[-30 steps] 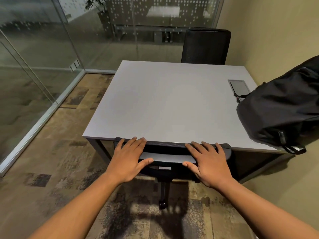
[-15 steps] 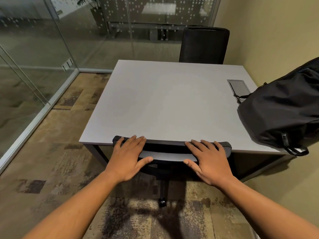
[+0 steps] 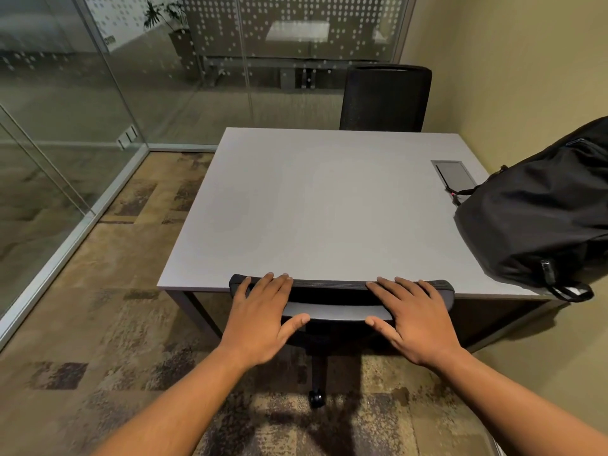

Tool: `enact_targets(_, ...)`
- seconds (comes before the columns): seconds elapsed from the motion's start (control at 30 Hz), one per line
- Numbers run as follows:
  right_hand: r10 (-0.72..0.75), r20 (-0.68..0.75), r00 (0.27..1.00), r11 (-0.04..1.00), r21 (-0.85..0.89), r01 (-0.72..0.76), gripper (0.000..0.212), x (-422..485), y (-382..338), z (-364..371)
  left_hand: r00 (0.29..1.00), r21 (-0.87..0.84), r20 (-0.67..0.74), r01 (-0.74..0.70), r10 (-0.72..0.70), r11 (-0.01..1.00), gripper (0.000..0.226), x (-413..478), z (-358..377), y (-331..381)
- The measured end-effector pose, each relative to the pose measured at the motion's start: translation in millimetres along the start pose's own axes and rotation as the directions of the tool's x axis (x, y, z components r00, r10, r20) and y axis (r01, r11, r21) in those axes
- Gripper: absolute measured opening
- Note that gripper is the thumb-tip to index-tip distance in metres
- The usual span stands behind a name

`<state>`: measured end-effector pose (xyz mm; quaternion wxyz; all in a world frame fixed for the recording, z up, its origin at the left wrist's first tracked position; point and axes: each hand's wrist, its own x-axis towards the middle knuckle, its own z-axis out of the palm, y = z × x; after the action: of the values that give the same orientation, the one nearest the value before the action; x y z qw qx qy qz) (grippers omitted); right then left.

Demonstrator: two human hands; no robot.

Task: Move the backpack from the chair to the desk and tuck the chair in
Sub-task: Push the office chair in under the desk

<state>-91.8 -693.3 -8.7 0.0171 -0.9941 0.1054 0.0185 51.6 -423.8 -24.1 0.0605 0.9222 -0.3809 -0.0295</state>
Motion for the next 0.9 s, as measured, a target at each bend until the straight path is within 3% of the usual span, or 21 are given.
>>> enact_targets(0.47, 0.004, 0.069, 0.998, 0.999, 0.045, -0.007, 0.085, 1, 1, -7, 0.998, -0.050, 0.000, 0.064, -0.064, 0.997, 0.083, -1, -6, 10)
enact_targets(0.57, 0.007, 0.083, 0.997, 0.993, 0.121, -0.017, 0.088, 4, 1, -11, 0.998, -0.056, 0.019, 0.056, -0.055, 0.997, 0.081, 0, -7, 9)
enact_targets(0.77, 0.000, -0.026, 1.000, 0.984, 0.177, 0.004, 0.058, 8, -8, -17, 0.996, -0.052, 0.057, 0.074, -0.071, 0.996, 0.074, 7, -19, 13)
enact_targets(0.9, -0.016, -0.109, 0.994, 0.986, 0.165, 0.034, 0.054, 20, -19, -26, 0.998, -0.025, -0.026, 0.055, -0.055, 0.998, 0.071, 17, -35, 17)
